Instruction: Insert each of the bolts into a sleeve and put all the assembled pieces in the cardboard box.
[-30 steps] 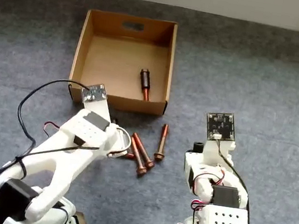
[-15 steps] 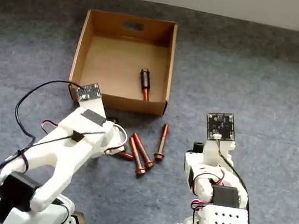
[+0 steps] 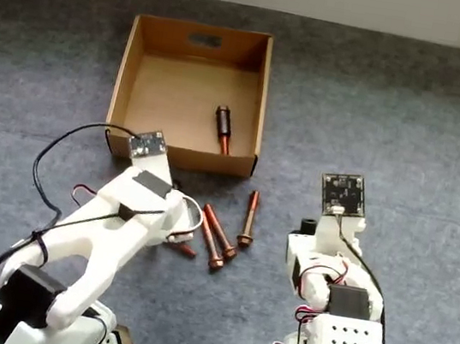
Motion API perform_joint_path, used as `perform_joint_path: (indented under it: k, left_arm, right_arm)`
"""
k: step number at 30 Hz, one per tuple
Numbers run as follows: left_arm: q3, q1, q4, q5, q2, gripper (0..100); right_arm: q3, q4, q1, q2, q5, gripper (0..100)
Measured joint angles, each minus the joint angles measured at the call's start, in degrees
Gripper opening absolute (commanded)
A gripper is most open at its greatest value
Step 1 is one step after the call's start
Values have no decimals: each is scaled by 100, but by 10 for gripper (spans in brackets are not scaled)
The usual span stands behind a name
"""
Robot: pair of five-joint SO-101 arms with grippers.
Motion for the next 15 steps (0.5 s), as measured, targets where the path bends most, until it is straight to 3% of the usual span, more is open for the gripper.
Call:
perform_joint_path:
  k: [9,15]
  left_arm:
    - [18,0,448,-431,0,82]
    - [35,-26,1134,-1327,0,81]
  right_arm:
    - [0,0,18,0,0,5]
    - [0,0,18,0,0,5]
